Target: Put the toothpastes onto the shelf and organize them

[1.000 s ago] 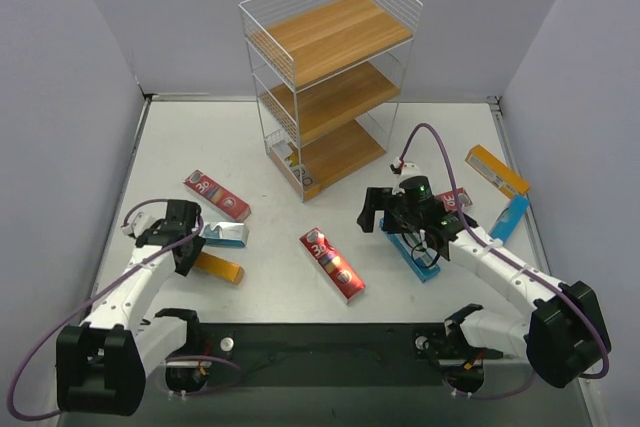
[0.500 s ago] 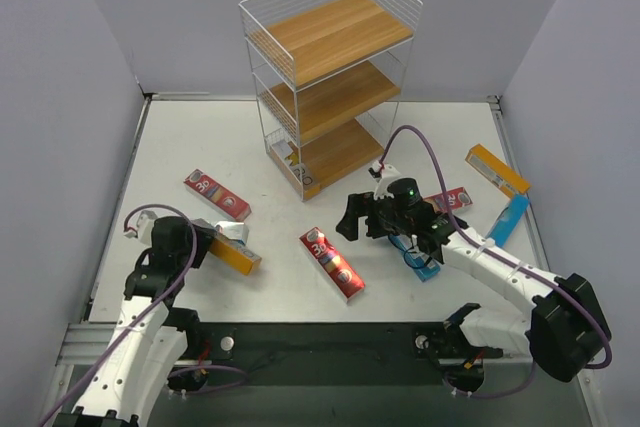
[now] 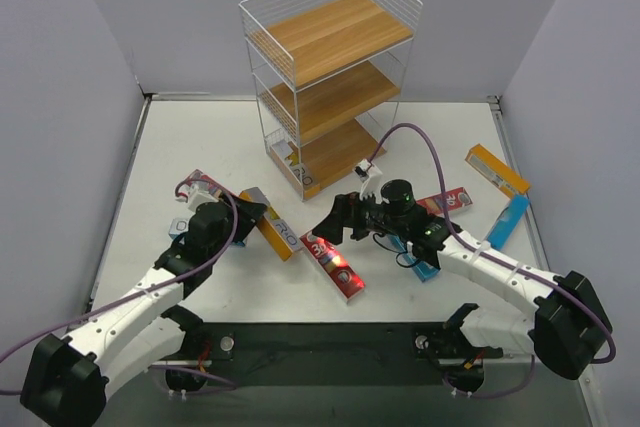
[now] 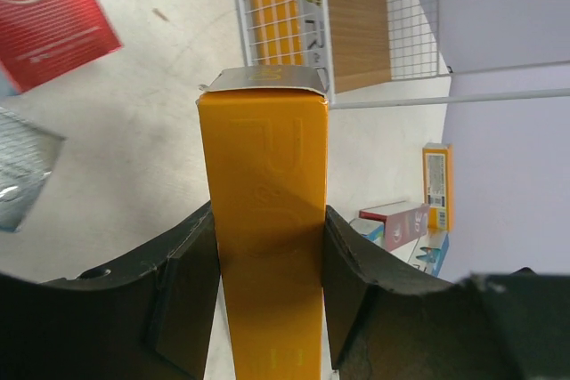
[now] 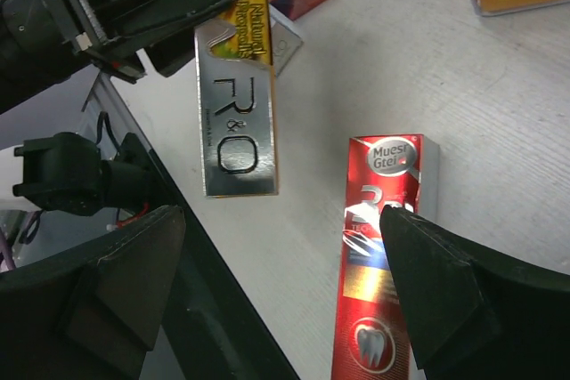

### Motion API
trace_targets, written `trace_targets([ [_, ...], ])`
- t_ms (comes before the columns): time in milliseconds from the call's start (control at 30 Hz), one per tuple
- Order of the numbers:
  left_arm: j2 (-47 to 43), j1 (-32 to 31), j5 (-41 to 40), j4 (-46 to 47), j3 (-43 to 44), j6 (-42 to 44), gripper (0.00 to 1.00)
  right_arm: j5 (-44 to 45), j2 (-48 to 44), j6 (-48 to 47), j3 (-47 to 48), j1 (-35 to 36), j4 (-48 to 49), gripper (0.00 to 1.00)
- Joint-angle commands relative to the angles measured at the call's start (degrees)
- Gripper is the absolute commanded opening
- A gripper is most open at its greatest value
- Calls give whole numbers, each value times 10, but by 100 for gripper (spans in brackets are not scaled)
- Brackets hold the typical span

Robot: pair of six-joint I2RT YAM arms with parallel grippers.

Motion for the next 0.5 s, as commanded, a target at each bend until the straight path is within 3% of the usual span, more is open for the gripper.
trace_targets([
  [0, 34, -29, -25, 143, 51, 2, 35, -11, 0, 24, 26, 22, 52, 98],
  [467, 67, -54, -26, 201, 65, -33, 35, 38, 41, 8, 34, 69, 78, 91],
])
